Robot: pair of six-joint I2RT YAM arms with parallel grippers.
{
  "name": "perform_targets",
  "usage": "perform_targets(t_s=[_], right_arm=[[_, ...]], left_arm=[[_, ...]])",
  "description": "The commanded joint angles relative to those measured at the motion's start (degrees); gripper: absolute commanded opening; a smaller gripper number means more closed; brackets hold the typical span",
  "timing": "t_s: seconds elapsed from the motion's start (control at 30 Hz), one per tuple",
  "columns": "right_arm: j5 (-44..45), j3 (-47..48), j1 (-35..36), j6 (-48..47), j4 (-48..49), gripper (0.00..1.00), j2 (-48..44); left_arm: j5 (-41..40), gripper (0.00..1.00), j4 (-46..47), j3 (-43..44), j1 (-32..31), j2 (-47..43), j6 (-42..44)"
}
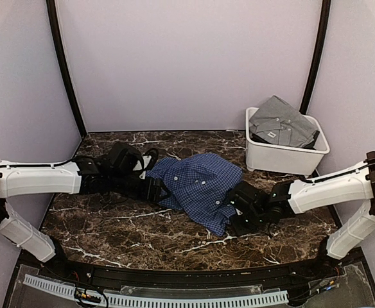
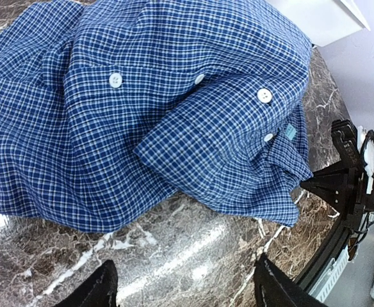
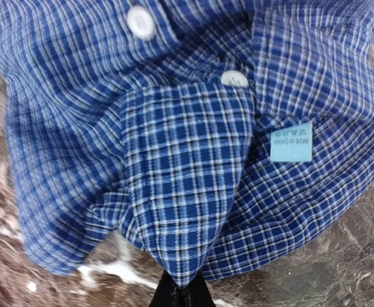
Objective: Fold and stack the long sleeve shirts
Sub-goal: Pick up the crumpled shirt from the center of the board, then pass from the right arm to the left
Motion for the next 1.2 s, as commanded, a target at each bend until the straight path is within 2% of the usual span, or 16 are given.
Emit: perform_targets(t_s=[0.0,0.1,0.27,0.47,0.77,0.83,0.93,1.17], right_arm=[[2.3,11.7,1.1,-2.7,-1.9,0.00,0.8],[3.1,21.0,0.9,-4.6,-5.1,0.00,1.7],[4.4,38.5,0.3,-8.2,-10.3,0.00,8.8],[2.6,51.4,-0.7,-10.1,-9.4,0.00,15.4],[1.7,58.4,-2.7,-11.4,-9.1,0.00,17.2],[1.7,58.7,-3.3,-11.5,-9.3,0.00,17.3],[1.6,58.7,-4.0,-11.6,-9.3,0.00,17.2],[1.2,60.3,-4.6,-12.7,-9.0,0.00,17.3]], left_arm=[[1.3,0.70,2.6,2.2,-0.6,-1.0,5.2],[2.5,0.70,4.2,2.2,-0.6,-1.8,8.1],[5.4,0.70,9.0,2.1,-0.9,-2.9,11.2],[4.0,0.76,12.8,4.2,-1.1,-1.3,11.7],[-1.4,0.78,13.0,7.3,-1.1,1.3,10.3],[0.4,0.81,13.4,7.9,-1.2,1.0,9.9],[0.8,0.92,16.0,7.5,-1.1,-1.8,9.7],[-1.9,0.96,12.6,11.1,-1.3,-0.5,11.6]])
